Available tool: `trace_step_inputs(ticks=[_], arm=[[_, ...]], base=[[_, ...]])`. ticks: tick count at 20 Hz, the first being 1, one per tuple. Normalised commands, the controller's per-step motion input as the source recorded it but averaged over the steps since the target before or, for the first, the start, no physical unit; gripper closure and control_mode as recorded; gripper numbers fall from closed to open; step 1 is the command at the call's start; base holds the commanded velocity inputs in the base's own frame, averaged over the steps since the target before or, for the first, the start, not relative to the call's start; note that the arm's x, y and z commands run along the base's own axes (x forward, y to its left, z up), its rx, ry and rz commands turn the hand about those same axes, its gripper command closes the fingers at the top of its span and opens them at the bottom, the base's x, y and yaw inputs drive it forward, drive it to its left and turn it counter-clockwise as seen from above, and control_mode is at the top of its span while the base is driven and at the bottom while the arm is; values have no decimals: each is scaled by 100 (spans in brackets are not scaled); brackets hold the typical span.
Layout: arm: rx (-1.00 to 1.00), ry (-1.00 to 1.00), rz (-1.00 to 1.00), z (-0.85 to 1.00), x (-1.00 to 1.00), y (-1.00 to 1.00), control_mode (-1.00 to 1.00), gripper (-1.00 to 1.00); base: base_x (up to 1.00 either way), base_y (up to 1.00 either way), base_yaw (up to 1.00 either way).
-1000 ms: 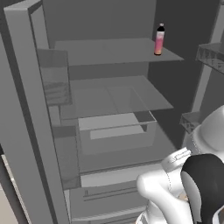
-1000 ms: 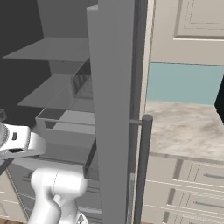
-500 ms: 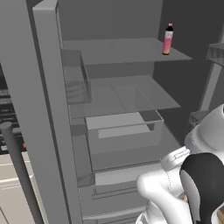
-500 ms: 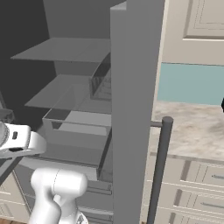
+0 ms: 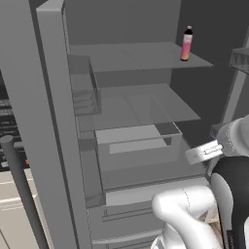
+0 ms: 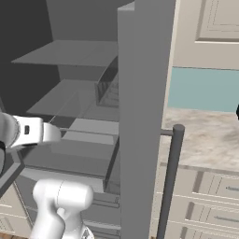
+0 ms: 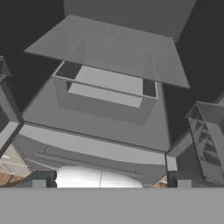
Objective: Open the fridge, grab two sodas, and place both sodas inside the bowl with ice on the dining counter.
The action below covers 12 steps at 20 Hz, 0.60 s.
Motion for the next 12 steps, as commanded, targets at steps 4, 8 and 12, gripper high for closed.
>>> trace_step_inputs(ticks=[4,8,12], arm=[[0,-20,-14,54,10,7,-100,-100],[0,-17,-26,61,22,-1,-100,-100],[9,-23,-18,64,28,-7,-100,-100]], base=[[0,0,0],[0,0,0],[0,0,0]])
